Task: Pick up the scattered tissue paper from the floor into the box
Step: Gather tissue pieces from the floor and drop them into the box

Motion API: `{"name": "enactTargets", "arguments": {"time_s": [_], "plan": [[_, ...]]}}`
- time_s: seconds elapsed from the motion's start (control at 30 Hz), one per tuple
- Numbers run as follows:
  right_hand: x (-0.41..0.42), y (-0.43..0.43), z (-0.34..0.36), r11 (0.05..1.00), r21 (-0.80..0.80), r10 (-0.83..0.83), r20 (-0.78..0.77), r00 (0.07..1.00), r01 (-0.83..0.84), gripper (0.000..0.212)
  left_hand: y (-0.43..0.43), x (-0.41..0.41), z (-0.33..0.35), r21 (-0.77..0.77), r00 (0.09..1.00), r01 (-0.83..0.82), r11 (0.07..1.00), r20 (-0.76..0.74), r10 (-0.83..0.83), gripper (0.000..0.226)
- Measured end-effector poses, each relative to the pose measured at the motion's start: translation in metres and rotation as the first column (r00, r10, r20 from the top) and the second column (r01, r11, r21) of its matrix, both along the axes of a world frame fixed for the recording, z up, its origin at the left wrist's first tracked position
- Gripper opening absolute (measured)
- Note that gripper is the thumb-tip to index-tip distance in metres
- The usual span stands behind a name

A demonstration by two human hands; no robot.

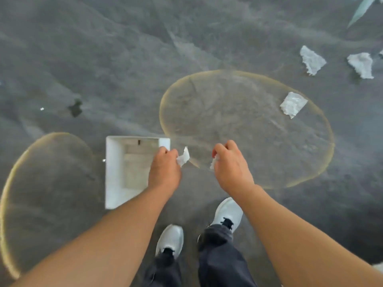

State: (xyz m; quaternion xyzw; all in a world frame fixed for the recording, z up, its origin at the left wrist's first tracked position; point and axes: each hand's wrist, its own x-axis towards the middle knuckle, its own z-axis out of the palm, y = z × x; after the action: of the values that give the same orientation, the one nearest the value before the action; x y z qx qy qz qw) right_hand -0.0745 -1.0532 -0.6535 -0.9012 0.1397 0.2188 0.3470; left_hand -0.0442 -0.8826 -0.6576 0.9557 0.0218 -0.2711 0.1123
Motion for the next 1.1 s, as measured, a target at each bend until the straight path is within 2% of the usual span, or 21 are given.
{"name": "enactTargets", "arguments": {"time_s": [0.07,0.23,0.47,0.63,0.73,0.8,0.93,1.0,1.1], "plan": [[-0.023,0.079,0.007,0.985,0.077,0.155,-0.019,0.988,-0.153,0.018,0.082,-0.042,0.007,0.047,0.992,-0.129,0.991,0.015,0.128,0.013],[-0.044,0.129,-0.003,0.979,0.123,0.175,-0.098,0.980,-0.162,0.026,0.124,-0.065,0.001,0.029,0.984,-0.179,0.984,0.003,0.179,0.018],[-0.068,0.233,-0.056,0.990,0.137,-0.011,-0.116,0.993,0.027,0.024,0.191,-0.089,-0.048,-0.038,0.940,-0.329,0.944,0.080,0.331,0.018],[-0.070,0.267,-0.101,0.988,0.145,-0.030,-0.107,0.994,0.046,0.033,0.220,-0.098,-0.088,-0.077,0.909,-0.413,0.907,0.018,0.415,0.025],[-0.077,0.267,-0.115,0.988,0.151,-0.020,-0.133,0.991,0.041,0.047,0.229,-0.103,-0.099,-0.061,0.872,-0.489,0.870,-0.050,0.486,0.041],[-0.082,0.258,-0.114,0.987,0.158,-0.011,-0.161,0.987,0.037,0.052,0.231,-0.104,-0.097,-0.014,0.881,-0.473,0.881,-0.047,0.471,0.046],[-0.073,0.212,-0.093,0.989,0.148,0.009,-0.198,0.980,0.021,0.054,0.209,-0.087,-0.080,0.090,0.914,-0.400,0.912,-0.033,0.405,0.040],[-0.058,0.174,-0.079,0.992,0.125,0.034,-0.193,0.981,-0.010,0.053,0.178,-0.066,-0.068,0.096,0.932,-0.355,0.930,-0.047,0.360,0.035],[-0.029,0.104,-0.057,0.995,0.085,-0.031,-0.186,0.982,0.047,0.049,0.106,-0.027,-0.051,0.053,0.973,-0.220,0.974,-0.066,0.223,0.029]]}}
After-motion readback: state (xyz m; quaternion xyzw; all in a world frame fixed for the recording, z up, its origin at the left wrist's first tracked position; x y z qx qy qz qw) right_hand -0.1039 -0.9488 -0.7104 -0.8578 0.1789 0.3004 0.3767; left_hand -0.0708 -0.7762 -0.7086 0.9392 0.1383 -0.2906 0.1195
